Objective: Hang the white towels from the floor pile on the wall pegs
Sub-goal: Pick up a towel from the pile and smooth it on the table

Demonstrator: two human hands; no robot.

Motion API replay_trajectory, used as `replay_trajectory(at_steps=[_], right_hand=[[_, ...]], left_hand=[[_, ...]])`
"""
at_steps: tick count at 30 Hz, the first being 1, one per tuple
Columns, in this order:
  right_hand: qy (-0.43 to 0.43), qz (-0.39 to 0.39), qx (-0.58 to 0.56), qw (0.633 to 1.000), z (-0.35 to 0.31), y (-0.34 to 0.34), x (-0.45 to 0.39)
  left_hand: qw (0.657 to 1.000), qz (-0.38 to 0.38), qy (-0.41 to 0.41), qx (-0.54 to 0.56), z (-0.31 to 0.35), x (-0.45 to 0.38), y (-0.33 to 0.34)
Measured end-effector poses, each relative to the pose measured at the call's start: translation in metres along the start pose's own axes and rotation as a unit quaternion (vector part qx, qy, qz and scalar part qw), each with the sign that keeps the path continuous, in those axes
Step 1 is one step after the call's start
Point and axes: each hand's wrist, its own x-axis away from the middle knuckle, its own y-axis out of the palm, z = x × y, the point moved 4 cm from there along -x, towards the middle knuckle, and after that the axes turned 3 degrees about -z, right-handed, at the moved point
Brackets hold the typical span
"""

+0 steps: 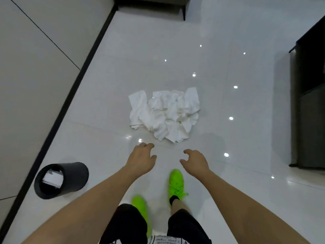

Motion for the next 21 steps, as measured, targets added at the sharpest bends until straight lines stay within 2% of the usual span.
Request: replay_trajectory(at_steps=[3,9,16,21], right_hand=[[0.021,-0.018,-0.027,0.999,0.001,0.006,-0.052],[0.058,0.004,-0.088,0.994,0.004,0.046,-0.192],[0.102,0.027,-0.162,0.981,0.021,0.150,-0.407],[0.126,0.103,-0.219,0.962,0.037,0.213,-0.525]], left_hand=[[1.000,-0.022,-0.003,0.020,-0.001,-0.054,0.018],[0.998,-0.044,-0.007,0.051,-0.041,-0.191,0.073],[0.995,-0.069,-0.018,0.075,-0.131,-0.379,0.179],[0.996,-0.070,-0.010,0.058,-0.188,-0.473,0.239]])
